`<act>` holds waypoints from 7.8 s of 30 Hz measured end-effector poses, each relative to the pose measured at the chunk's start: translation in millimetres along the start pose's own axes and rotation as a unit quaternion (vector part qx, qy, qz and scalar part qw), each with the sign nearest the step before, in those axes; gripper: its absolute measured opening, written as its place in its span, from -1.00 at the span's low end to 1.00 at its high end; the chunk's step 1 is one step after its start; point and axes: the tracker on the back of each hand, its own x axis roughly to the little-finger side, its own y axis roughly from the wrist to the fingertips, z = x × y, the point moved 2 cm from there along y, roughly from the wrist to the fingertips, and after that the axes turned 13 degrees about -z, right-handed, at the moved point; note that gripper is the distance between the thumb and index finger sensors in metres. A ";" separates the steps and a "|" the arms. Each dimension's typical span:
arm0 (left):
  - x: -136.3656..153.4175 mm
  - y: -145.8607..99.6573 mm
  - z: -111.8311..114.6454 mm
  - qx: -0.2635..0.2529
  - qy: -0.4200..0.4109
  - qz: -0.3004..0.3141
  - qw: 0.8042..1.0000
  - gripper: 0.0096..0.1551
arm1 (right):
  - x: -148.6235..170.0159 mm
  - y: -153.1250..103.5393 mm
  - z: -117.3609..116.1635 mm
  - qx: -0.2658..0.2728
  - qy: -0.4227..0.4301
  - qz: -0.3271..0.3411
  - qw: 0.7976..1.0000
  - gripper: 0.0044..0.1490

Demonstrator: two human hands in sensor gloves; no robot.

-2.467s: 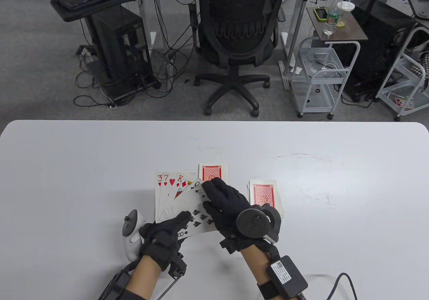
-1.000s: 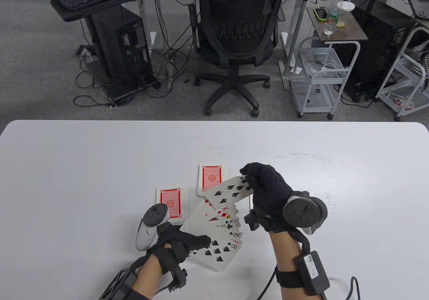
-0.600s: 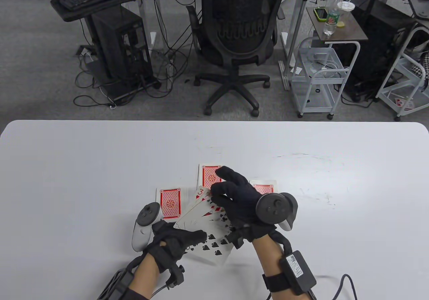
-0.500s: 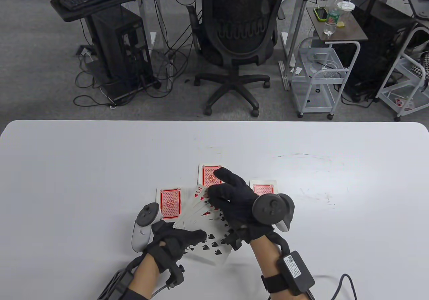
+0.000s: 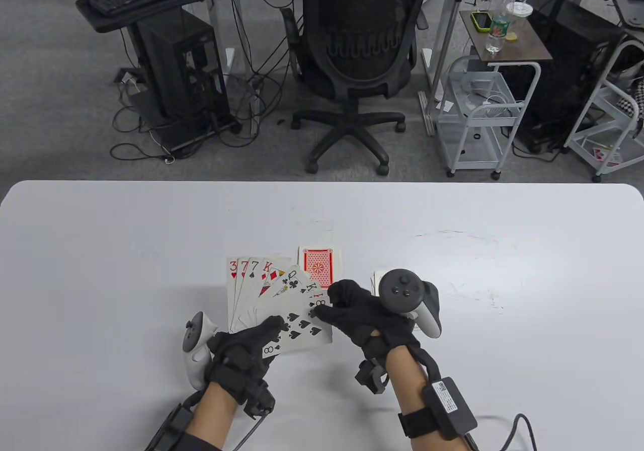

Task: Four-player card dealing with fan arrangement

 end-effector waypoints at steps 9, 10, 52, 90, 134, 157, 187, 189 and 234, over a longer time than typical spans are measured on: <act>1.2 -0.1 2.0 0.005 -0.015 0.001 1.000 -0.37 | -0.6 1.0 -1.0 0.010 0.069 0.003 0.998 -0.38; 1.5 0.0 2.3 0.008 -0.017 0.001 1.000 -0.37 | 1.4 1.9 -0.4 0.003 0.077 0.005 0.997 -0.37; 18.1 12.8 30.5 0.088 0.209 -0.132 0.965 -0.37 | -20.1 -53.5 94.4 0.294 0.067 0.200 0.932 -0.48; 5.1 5.6 14.2 0.024 0.104 -0.060 0.992 -0.36 | -30.1 -26.3 23.1 0.200 0.014 0.101 0.974 -0.39; 18.0 14.2 20.8 0.077 0.216 -0.134 0.964 -0.37 | -38.8 -35.9 41.9 0.182 0.033 0.194 0.964 -0.51; -0.7 -1.1 -7.7 -0.025 -0.049 0.028 0.998 -0.37 | 24.0 7.6 -43.9 -0.252 0.109 -0.094 0.957 -0.03; 4.8 14.8 14.1 -0.065 0.330 -0.087 0.938 -0.18 | 15.2 -26.0 15.3 0.082 0.109 0.041 0.990 -0.46; 8.1 15.8 21.4 -0.072 0.325 -0.086 0.939 -0.18 | 25.1 -23.6 -0.5 0.071 0.125 0.035 0.989 -0.47; 40.6 31.3 32.2 0.099 0.157 -0.119 0.975 0.06 | 28.9 -15.1 -34.3 -0.096 0.456 0.000 0.885 -0.45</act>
